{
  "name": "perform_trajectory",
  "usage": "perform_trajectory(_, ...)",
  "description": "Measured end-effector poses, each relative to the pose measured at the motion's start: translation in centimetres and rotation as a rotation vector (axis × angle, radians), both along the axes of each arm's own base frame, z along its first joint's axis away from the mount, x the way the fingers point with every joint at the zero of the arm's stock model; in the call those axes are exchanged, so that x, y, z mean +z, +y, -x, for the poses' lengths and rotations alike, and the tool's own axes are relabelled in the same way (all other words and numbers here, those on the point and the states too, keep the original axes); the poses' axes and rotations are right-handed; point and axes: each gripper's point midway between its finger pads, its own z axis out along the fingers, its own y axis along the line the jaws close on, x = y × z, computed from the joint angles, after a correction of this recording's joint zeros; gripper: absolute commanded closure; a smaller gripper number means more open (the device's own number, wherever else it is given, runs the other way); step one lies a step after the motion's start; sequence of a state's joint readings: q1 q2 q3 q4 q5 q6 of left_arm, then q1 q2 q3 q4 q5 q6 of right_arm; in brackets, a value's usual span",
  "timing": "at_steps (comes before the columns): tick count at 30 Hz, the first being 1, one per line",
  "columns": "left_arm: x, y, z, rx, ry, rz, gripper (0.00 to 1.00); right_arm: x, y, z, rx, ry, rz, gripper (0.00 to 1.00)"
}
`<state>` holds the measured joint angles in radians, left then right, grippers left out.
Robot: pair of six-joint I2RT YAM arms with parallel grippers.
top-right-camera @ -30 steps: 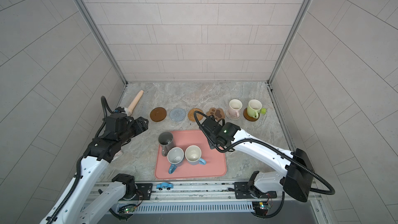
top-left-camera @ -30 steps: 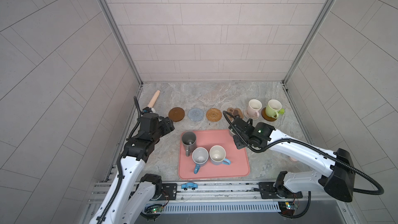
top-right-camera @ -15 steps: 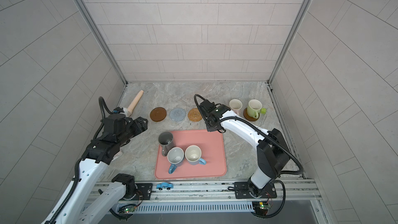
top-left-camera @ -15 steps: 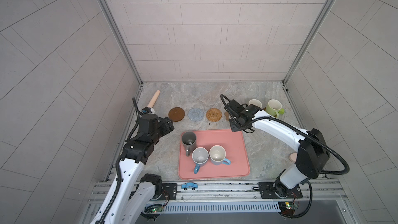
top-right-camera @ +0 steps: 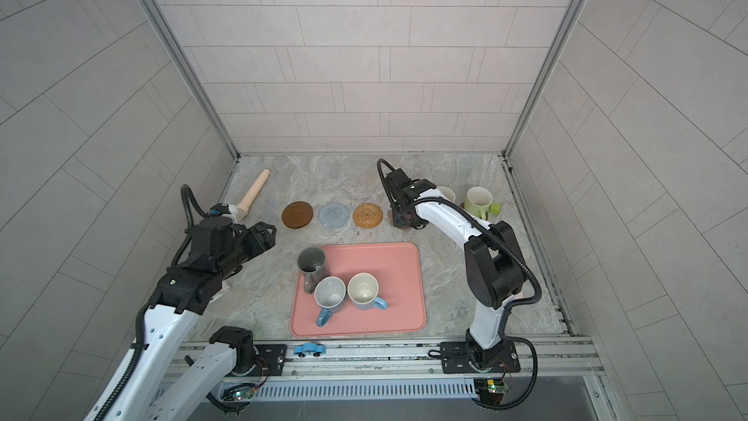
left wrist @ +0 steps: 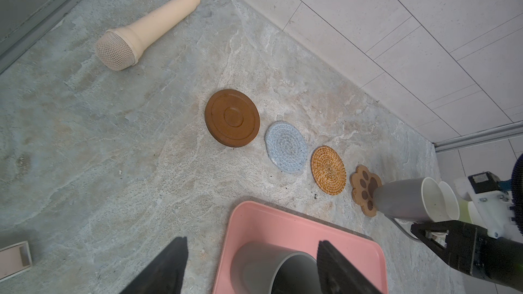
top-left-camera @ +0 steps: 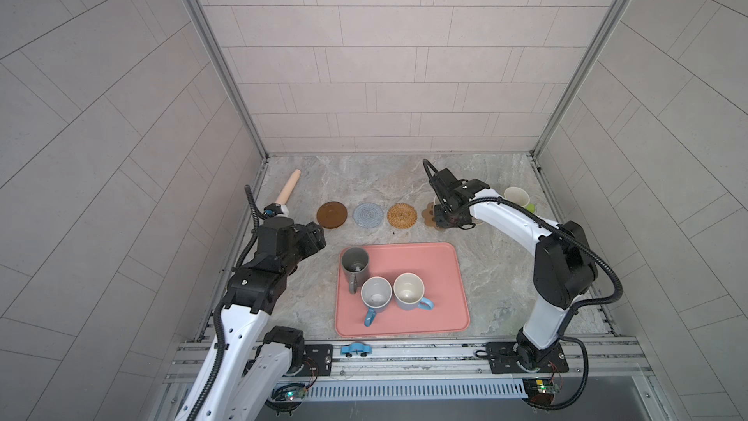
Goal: Place cups on coasters
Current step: Place the cup on the coaster.
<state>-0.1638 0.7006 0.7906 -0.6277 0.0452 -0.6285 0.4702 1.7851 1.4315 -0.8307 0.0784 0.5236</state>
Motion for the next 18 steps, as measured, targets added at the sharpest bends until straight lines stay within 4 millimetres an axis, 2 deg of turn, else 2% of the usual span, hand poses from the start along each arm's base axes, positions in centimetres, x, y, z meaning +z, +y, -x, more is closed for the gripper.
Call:
perform_trajectory(11, 0.0, 0.1, 0.5, 0.001, 0.001, -0.001, 0.21, -0.3, 0.1, -1.9, 0.010, 0.003, -0.027, 0.97)
perform_trajectory(18, 0.0, 0.1, 0.5, 0.001, 0.002, 0.000, 0.21, -1.3, -0.3, -2.1, 0.010, 0.027, -0.020, 0.97)
